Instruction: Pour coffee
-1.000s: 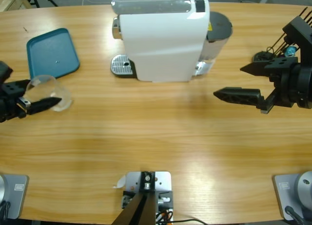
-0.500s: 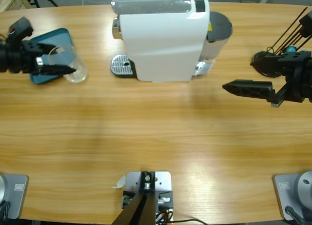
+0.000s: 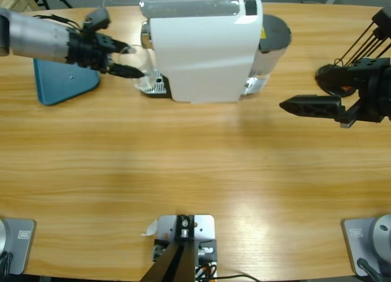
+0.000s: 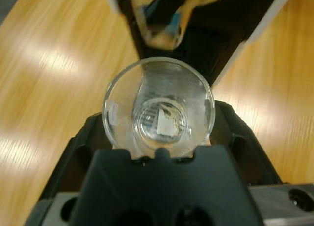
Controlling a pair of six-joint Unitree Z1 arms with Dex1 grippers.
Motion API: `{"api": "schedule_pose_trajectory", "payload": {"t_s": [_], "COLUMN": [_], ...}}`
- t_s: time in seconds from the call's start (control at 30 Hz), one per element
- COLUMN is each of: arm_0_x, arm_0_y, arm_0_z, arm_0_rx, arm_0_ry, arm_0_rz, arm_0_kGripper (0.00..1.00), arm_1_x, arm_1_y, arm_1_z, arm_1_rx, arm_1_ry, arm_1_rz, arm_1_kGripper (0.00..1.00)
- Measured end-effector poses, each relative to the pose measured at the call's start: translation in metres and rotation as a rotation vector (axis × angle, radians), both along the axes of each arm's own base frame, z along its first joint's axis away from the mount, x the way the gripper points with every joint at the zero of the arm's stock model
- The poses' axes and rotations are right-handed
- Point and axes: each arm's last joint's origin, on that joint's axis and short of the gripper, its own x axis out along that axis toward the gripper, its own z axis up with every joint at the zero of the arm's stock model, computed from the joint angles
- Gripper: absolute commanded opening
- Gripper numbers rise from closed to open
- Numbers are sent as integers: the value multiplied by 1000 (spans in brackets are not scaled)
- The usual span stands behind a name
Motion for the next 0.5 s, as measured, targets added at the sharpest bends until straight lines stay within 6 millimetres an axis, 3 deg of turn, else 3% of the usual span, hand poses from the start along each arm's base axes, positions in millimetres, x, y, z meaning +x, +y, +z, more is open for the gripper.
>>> {"api": "schedule_pose_trajectory", "payload": {"t_s": [0.27, 0.3, 0.37, 0.5], "arm_0_x": [5, 4, 4, 4], "arm_0_y": [-10, -11, -12, -12], "arm_0_z": [-3, -3, -3, -3], "arm_0_rx": [-21, -23, -25, -25], "arm_0_ry": [-10, -10, -9, -9], "arm_0_rz": [-29, -33, -37, -37], "arm_0_kGripper": [297, 393, 935, 1000], "arm_1_x": [2, 2, 3, 3], "arm_1_y": [-2, -2, -2, -2], "arm_1_z": [-1, -1, -1, -1], "arm_1_rx": [-5, -5, -5, -5], "arm_1_ry": [5, 6, 6, 6], "arm_1_rz": [-15, -17, -20, -21], "arm_1_kGripper": [1000, 1000, 1000, 1000]}}
